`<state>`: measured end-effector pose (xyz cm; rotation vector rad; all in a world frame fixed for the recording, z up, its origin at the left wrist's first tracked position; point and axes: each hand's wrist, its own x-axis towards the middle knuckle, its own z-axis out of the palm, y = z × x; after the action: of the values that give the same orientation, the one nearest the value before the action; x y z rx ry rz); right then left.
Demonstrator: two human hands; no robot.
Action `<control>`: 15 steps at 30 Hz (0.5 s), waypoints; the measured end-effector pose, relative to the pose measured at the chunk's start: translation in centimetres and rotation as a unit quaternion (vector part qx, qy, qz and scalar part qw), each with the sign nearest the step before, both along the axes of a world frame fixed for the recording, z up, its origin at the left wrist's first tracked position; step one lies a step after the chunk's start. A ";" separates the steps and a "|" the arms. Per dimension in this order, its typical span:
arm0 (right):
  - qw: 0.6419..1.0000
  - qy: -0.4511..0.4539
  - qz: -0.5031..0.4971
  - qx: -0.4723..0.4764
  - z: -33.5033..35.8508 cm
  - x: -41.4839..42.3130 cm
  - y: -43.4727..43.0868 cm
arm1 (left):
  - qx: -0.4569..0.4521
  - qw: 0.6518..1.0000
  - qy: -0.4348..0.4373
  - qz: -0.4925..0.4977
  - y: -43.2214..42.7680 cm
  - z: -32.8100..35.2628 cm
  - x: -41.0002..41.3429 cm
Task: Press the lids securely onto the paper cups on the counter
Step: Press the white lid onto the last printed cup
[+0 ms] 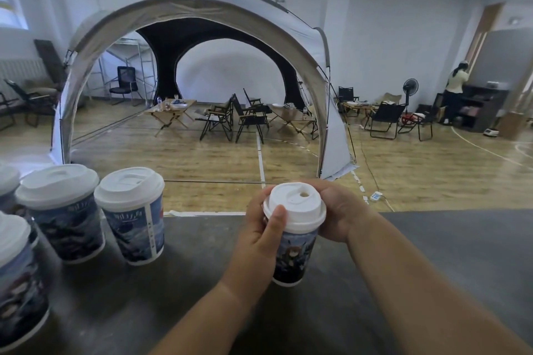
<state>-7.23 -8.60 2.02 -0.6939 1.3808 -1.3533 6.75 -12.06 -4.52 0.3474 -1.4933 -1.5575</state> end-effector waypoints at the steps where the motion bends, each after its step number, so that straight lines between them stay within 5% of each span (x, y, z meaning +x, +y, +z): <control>1: 1.000 0.008 -0.006 -0.007 0.0 0.1 0.2 | 0.002 1.000 0.001 -0.005 -0.1 -0.1 0.0; 15: 0.961 0.068 -0.213 -0.164 -3.7 4.1 2.9 | 0.011 0.999 0.006 -0.035 -0.1 0.1 0.2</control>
<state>-3.18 -5.70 -1.71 -0.7424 1.4848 -1.9375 6.95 -12.15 -4.45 0.2999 -1.4942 -1.6295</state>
